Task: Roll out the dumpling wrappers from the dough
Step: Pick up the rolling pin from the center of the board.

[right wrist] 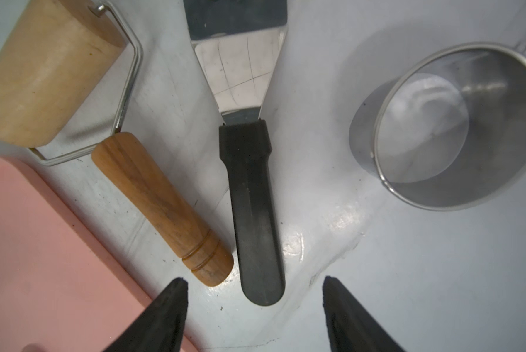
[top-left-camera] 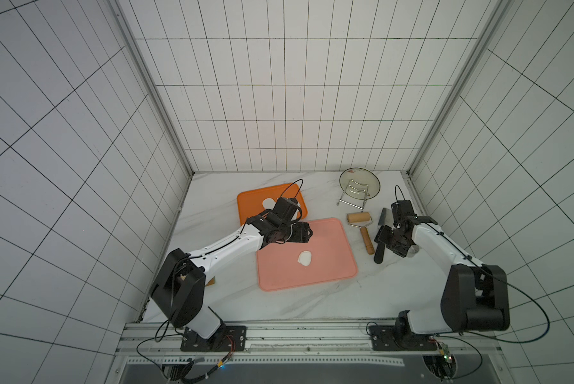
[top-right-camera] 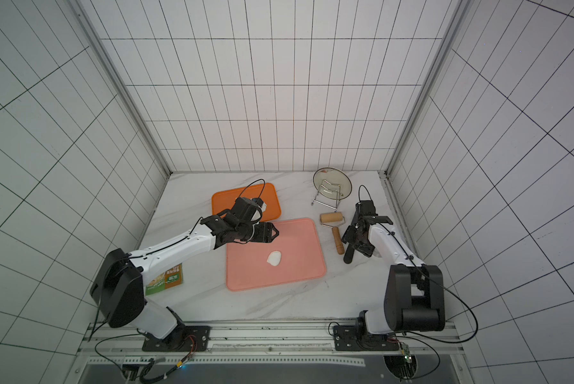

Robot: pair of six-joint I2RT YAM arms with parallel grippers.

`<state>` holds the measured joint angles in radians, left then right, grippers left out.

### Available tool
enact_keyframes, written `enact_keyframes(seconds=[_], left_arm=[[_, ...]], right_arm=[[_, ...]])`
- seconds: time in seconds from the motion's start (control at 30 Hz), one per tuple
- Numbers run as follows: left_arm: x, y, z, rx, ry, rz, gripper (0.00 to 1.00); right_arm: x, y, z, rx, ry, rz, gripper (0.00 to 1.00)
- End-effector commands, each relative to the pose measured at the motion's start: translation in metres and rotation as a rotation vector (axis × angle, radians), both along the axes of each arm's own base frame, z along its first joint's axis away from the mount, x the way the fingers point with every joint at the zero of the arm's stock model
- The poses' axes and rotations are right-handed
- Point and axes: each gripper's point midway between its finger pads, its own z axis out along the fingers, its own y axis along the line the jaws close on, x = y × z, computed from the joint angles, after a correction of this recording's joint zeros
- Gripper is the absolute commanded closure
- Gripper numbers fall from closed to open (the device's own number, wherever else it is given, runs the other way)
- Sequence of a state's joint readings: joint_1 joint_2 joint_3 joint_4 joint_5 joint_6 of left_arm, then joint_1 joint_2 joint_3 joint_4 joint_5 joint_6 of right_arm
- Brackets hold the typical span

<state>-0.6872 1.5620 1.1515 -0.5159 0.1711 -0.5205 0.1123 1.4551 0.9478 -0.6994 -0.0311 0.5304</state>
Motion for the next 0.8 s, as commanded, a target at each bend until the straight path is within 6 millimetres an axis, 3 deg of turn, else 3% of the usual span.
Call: enact_keyframes(seconds=[0.0, 0.4, 0.77], left_arm=[[0.004, -0.001, -0.002, 0.015, -0.017, -0.008, 0.25], [0.003, 0.006, -0.002, 0.041, -0.029, 0.002, 0.25], [0.005, 0.019, -0.001, 0.037, -0.021, 0.044, 0.25]], right_arm=[[0.012, 0.012, 0.0, 0.014, -0.019, 0.033, 0.31], [0.04, 0.035, -0.008, 0.01, -0.003, 0.105, 0.32], [0.055, 0.054, -0.024, 0.018, 0.037, 0.181, 0.39]])
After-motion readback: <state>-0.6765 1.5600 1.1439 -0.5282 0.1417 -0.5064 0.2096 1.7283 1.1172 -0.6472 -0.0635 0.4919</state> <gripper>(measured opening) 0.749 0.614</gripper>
